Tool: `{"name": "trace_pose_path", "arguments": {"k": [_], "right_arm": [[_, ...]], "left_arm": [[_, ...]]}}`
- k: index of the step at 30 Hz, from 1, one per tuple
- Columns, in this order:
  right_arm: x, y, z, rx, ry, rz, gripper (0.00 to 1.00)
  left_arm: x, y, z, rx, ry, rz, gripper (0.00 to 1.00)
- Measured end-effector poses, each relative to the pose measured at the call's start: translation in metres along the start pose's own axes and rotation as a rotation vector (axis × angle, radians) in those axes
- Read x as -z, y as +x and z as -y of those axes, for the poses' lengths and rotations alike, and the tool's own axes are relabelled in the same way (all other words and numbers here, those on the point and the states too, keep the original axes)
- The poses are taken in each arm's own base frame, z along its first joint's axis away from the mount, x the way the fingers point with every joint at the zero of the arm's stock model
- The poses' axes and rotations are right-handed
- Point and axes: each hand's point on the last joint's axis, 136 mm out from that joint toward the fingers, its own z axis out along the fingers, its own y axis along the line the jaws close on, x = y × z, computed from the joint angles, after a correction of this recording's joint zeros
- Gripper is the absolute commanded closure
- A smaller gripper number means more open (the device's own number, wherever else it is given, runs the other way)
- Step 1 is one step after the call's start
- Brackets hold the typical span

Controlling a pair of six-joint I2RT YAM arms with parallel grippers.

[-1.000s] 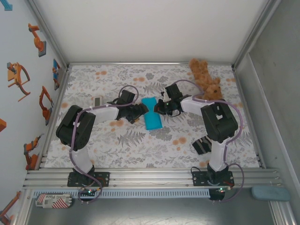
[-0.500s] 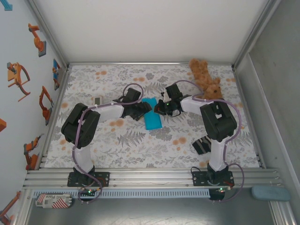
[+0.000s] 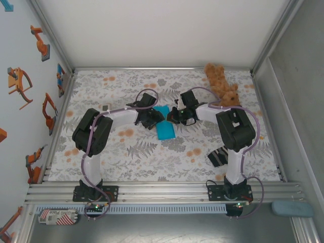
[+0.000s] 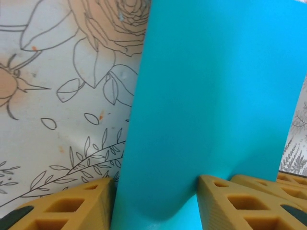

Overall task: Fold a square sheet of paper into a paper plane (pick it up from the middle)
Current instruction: First fold in half a square sheet of paper at the center of the table.

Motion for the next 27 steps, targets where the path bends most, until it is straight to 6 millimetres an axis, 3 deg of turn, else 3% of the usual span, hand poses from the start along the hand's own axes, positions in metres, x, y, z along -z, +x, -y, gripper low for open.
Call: {"name": "trace_pose_path", "arguments": {"k": [5,14,27], "right_arm": [[0.012,-0.008,0.010,-0.028,0.023,0.033,0.60],[0.089,-0.043,0.020,0.012,0.071,0.219,0.58],[0.092,-0.040,0.025,0.044,0.104,0.213,0.57]], "left_arm": [[-0.001,-0.001,-0.004,-0.004,-0.039,0.018,0.59],[-0.004,-0.001,-0.006,-0.019,-0.082,0.005,0.56],[-0.011,0.000,-0.007,0.040,-0.175,-0.009,0.50]]}}
